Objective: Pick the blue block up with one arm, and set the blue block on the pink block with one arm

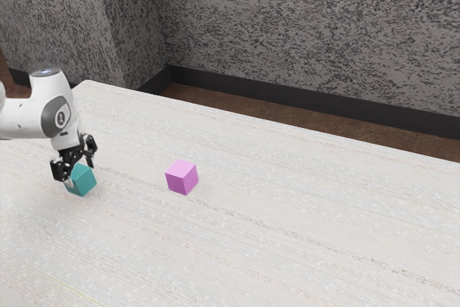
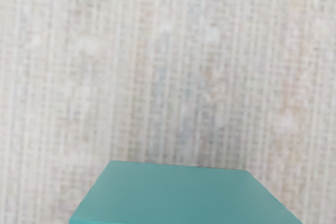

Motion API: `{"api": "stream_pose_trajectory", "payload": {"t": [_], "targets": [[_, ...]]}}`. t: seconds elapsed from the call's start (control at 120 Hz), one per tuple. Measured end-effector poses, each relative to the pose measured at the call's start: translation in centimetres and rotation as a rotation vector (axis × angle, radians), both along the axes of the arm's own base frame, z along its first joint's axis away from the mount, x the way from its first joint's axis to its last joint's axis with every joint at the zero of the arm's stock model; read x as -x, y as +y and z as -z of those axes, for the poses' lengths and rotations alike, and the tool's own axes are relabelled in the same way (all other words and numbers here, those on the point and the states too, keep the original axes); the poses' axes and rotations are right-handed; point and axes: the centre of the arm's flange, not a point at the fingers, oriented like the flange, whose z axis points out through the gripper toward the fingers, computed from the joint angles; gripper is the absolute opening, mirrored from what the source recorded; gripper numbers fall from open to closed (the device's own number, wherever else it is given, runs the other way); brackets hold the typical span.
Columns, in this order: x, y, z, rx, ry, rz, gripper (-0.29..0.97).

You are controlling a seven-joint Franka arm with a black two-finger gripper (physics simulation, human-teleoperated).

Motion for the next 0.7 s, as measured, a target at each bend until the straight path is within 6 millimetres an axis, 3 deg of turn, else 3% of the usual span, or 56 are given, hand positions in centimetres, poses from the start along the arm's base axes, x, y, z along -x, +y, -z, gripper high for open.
{"api": "stream_pose_trajectory", "payload": {"t": [0.267, 0.417, 0.492, 0.592, 0.7], "targets": [[0.3, 0.4, 1.1, 0.012, 0.012, 0.048, 0.65], [0.5, 0.6, 1.2, 0.016, 0.01, 0.061, 0.38], [0.6, 0.6, 1.0, 0.02, 0.005, 0.066, 0.33], [0.5, 0.1, -1.0, 0.013, -0.023, 0.084, 0.27], [-1.1, -2.8, -3.7, 0.016, -0.065, 0.141, 0.25]]}}
